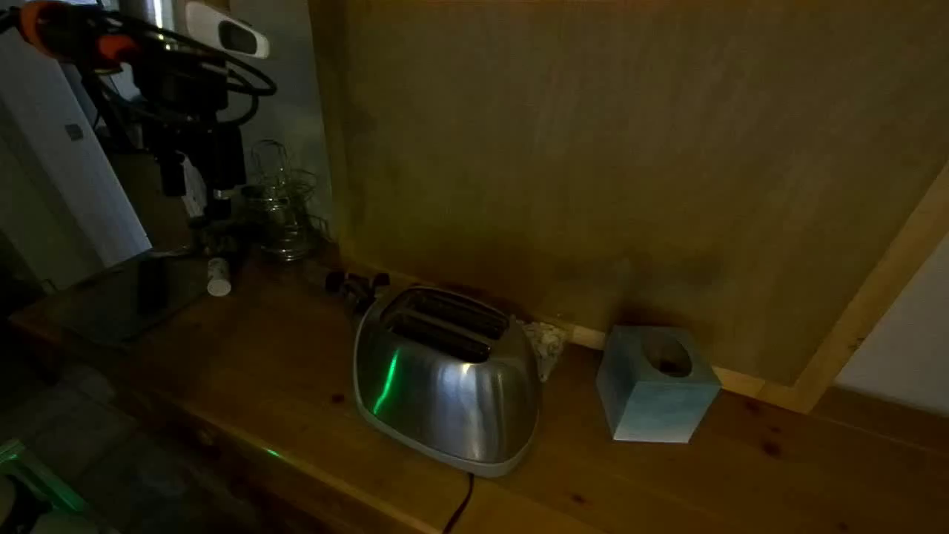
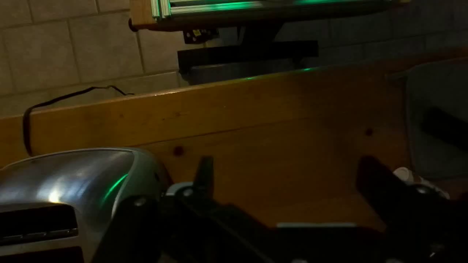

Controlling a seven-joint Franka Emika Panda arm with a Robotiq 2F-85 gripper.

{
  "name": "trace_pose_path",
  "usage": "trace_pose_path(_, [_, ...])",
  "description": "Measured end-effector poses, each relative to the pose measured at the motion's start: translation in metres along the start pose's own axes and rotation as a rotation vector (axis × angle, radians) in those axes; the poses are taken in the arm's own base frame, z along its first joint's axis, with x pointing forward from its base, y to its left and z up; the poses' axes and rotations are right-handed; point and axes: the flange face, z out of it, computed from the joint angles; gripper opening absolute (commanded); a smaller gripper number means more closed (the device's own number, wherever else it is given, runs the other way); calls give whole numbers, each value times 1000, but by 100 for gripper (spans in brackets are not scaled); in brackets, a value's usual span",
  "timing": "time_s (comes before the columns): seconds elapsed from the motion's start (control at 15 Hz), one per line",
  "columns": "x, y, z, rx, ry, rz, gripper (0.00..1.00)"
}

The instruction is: Move the remote control to the right then flip it over.

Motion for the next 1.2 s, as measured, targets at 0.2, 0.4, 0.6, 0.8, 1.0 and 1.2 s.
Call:
trace_pose_path(0.2, [0, 0, 0, 0, 0, 0, 100])
trace_pose_path(0.4, [0, 0, 0, 0, 0, 0, 100])
trace_pose_path(0.6, [0, -1, 0, -1, 0, -10, 100])
trace_pose_path(0.8, [-10, -13, 4, -26, -14, -134, 100])
trace_pose_path(1.0, [-45, -32, 14, -60, -47, -287, 100])
trace_pose_path(1.2, [-71, -41, 17, -72, -38, -345, 100])
